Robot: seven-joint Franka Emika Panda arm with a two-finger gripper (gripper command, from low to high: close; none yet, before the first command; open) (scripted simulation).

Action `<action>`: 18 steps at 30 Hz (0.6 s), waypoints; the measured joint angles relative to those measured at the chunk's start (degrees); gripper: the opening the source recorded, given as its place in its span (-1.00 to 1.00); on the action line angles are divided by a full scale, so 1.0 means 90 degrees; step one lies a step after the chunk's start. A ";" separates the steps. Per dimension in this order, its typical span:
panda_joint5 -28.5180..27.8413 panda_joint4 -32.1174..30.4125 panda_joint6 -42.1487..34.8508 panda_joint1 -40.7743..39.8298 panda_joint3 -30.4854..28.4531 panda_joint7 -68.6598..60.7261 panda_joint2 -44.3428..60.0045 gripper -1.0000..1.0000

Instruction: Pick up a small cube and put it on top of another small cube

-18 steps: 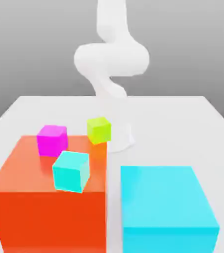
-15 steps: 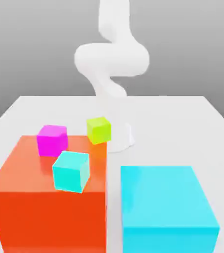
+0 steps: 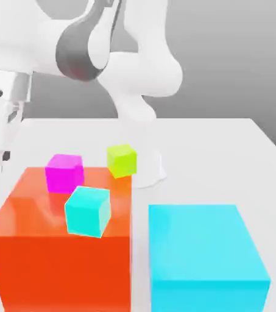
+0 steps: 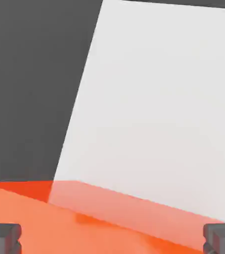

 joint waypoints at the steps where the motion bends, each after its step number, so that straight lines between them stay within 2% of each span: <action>1: -0.0009 -0.0125 0.0129 -0.0141 -0.0062 0.0284 0.0186 0.00; 7: 0.0125 -0.0800 0.0920 -0.1029 -0.0448 0.1730 0.1325 0.00; 13: 0.0757 -0.0634 0.2018 -0.1396 0.0155 0.1413 0.2689 0.00; 14: 0.0793 -0.0595 0.2193 -0.1497 0.0267 0.1387 0.2905 -1.00; 18: 0.0789 -0.0595 0.2204 -0.1498 0.0267 0.1392 0.2905 -1.00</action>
